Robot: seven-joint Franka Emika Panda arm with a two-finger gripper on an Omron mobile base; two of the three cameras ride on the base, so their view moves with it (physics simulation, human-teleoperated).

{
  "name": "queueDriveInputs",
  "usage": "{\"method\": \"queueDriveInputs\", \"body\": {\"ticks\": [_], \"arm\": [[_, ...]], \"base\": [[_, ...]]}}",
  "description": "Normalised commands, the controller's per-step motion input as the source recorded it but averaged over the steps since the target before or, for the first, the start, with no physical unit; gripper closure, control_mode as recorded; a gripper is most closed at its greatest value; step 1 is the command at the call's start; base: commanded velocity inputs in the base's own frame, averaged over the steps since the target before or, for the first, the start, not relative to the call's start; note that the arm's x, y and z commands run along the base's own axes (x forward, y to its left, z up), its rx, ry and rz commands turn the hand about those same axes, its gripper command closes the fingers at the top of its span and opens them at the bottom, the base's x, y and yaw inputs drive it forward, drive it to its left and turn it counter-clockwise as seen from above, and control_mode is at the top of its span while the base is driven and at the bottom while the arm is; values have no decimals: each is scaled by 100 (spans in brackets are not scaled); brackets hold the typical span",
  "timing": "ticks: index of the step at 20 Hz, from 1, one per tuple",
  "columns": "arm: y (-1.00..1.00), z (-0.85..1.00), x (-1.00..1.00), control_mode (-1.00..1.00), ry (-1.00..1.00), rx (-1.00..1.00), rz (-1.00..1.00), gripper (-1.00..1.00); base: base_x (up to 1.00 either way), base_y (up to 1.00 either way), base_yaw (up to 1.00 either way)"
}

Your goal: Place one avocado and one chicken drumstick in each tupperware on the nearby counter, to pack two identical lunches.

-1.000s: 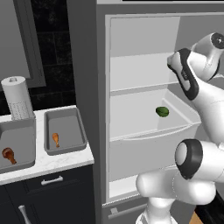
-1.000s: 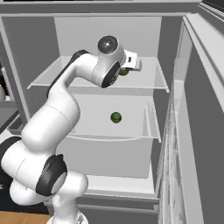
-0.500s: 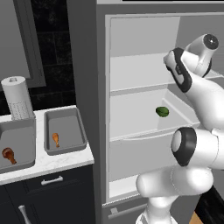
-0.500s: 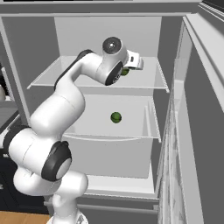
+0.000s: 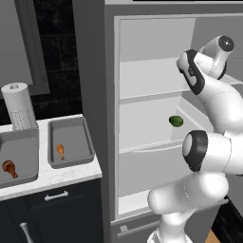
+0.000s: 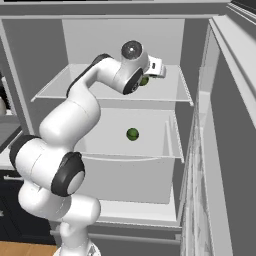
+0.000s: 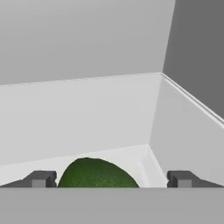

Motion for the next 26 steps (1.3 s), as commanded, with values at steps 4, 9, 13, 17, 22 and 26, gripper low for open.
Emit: {"method": "queueDriveInputs", "body": {"ticks": [4, 9, 13, 17, 22, 26], "arm": [[4, -24, 0, -100, 1, 0, 0, -100], [13, -28, 0, -100, 4, 0, 0, -100], [16, -29, 0, -100, 4, 0, 0, -100], [22, -29, 0, -100, 5, 0, 0, 100], [12, -24, 0, -100, 1, 0, 0, 100], [9, -15, -15, -100, -4, 1, 0, 100]], "base": [[0, 0, 0], [0, 0, 0], [0, 0, 0], [0, 0, 0], [0, 0, 0], [0, 0, 0]]}}
